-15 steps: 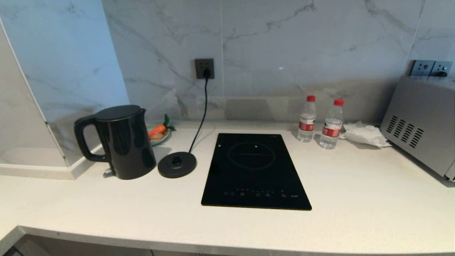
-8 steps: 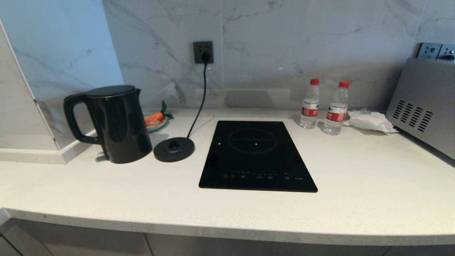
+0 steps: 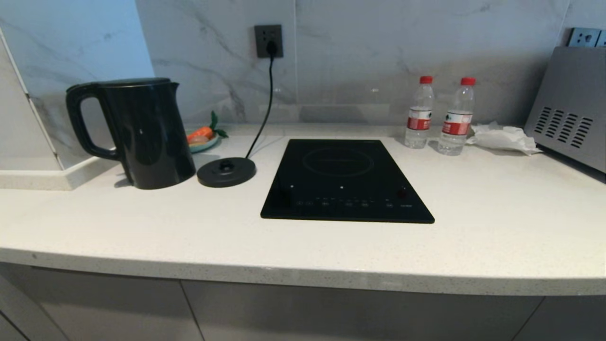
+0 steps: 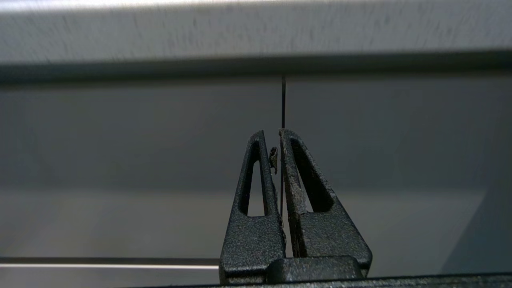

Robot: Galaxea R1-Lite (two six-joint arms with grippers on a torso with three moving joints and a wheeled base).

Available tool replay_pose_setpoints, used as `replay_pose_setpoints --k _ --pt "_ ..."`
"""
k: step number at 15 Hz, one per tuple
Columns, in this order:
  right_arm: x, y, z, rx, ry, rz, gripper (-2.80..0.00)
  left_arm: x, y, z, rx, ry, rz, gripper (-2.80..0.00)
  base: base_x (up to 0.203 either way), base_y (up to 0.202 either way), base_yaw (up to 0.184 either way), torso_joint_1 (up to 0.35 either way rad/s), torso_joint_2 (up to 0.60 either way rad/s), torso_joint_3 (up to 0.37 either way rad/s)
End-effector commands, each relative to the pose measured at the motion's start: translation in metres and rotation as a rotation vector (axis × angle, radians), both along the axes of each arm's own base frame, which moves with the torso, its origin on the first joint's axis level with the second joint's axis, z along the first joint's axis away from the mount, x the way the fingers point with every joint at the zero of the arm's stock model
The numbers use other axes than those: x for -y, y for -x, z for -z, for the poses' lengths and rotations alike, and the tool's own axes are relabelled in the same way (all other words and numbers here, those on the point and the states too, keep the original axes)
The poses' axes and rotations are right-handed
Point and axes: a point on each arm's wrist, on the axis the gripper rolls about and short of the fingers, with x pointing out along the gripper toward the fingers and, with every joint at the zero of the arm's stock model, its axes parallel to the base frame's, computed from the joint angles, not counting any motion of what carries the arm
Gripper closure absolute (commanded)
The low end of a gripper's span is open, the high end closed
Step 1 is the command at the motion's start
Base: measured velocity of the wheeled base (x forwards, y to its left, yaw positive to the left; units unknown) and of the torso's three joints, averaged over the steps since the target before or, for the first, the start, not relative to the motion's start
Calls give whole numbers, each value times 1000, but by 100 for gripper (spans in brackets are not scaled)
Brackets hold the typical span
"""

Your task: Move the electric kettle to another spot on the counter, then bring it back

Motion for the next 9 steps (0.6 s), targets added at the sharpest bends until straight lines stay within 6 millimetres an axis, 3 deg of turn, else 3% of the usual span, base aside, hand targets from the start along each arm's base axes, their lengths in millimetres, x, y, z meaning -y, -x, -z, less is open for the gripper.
replay_pose_setpoints --k 1,4,9 --pt "0 0 0 2 2 0 0 0 0 0 -1 1 -1 0 0 0 0 -41 449 405" --pt "0 0 0 2 2 0 0 0 0 0 -1 1 -1 0 0 0 0 -28 165 148" --pt "0 0 1 -3 16 -1 0 0 0 0 -1 1 -1 0 0 0 0 -1 15 14"
